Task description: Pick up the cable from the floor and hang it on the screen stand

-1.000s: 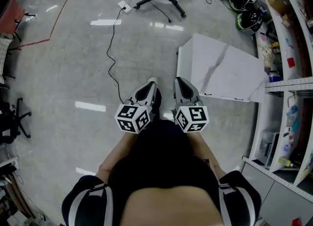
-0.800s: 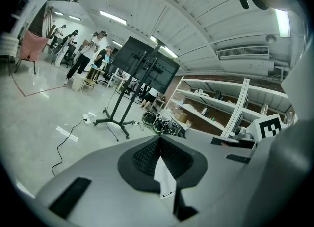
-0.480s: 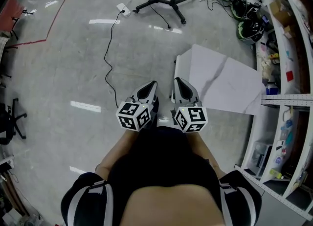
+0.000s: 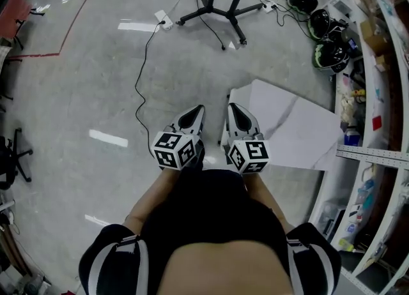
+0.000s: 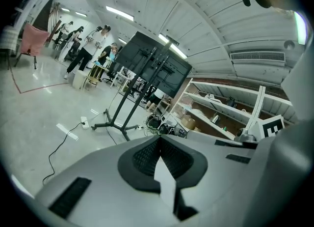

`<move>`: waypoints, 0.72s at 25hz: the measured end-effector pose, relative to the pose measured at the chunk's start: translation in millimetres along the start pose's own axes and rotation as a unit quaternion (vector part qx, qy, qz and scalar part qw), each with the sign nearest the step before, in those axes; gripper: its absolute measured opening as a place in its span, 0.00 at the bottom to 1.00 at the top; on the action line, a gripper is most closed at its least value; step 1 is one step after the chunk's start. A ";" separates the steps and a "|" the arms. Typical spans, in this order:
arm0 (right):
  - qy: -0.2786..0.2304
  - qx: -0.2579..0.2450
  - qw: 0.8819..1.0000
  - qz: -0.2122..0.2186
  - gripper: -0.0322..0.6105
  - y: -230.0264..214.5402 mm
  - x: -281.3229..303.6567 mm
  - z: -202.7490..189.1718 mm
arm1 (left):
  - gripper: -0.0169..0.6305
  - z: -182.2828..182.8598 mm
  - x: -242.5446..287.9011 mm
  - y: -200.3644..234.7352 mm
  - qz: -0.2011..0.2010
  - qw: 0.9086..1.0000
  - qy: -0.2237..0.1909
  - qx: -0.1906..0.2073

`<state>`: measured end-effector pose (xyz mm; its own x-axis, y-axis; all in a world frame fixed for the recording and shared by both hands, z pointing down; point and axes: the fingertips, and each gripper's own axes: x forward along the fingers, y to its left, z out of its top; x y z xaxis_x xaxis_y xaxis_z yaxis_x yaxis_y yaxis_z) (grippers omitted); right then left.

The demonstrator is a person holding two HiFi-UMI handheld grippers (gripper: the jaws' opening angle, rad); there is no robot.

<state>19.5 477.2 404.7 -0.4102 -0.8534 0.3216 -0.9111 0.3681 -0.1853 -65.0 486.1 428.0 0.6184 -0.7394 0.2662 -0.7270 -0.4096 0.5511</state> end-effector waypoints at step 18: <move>0.016 0.011 1.000 0.020 0.09 -31.5 81.5 26.5 | 0.04 50.0 68.0 37.0 0.000 1.000 -0.014 0.008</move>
<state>15.8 386.3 412.2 -0.4468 -0.8266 0.3423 -0.8934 0.3925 -0.2184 -64.8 393.9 426.9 0.6103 -0.7540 0.2430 -0.7311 -0.4181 0.5391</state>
